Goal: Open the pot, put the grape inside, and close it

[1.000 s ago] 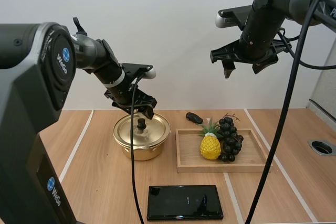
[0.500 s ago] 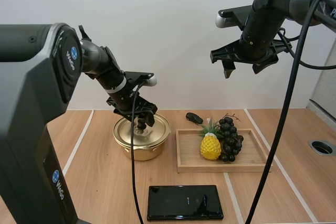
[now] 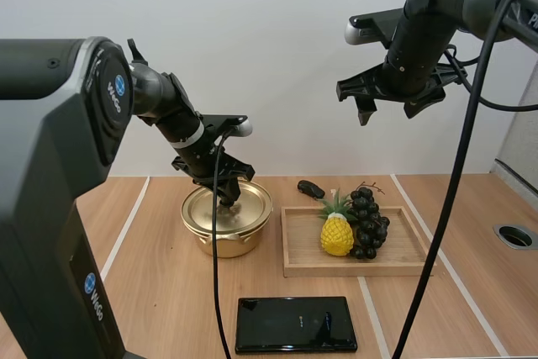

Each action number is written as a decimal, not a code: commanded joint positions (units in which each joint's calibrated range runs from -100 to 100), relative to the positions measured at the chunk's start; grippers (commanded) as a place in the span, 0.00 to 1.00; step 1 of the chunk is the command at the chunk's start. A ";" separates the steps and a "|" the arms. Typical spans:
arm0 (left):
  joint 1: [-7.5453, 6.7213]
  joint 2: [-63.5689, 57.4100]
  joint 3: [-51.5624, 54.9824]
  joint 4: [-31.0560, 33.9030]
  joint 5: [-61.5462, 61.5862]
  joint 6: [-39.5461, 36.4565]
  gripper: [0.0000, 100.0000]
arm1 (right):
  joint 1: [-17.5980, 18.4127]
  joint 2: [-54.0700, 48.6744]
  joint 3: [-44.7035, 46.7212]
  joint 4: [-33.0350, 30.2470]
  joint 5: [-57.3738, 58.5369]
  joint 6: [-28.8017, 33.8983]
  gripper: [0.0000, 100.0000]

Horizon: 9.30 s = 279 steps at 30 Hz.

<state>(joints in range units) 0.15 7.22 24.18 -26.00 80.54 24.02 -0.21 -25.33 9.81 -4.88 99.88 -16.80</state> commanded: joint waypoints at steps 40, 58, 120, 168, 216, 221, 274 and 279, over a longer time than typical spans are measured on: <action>6.54 -32.87 -34.42 5.09 -8.81 -14.25 0.00 | 0.00 -0.55 0.19 1.18 0.12 -0.38 1.00; 8.44 -35.36 -57.82 -5.76 2.74 -14.47 0.00 | 0.00 4.01 9.98 1.62 -5.52 -0.38 1.00; 8.44 -35.36 -72.17 -4.97 5.28 -16.85 0.00 | -3.83 29.77 19.01 2.91 -28.62 2.35 1.00; 8.44 -35.36 -72.17 -5.73 8.93 -16.85 0.00 | -2.17 -5.85 -3.00 13.48 -24.54 -15.39 0.00; 8.44 -36.48 -72.17 -4.66 16.73 -14.20 0.00 | 20.89 27.70 -3.00 8.70 -23.16 -24.58 0.00; 8.44 -36.99 -72.17 -4.66 16.73 -14.20 0.00 | 20.89 31.55 -3.00 7.88 -24.78 -23.76 0.00; 8.44 -37.00 -72.17 -4.66 16.73 -12.06 0.00 | 20.89 44.36 -5.18 -2.34 -20.60 -10.38 0.92; 8.44 -37.00 -72.17 -4.44 16.73 -12.05 0.00 | 20.89 43.93 -7.01 -2.34 -17.71 -10.90 1.00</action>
<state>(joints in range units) 8.54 -29.56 -47.60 -30.32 98.56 11.84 20.88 19.52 3.50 -5.72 80.40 -27.67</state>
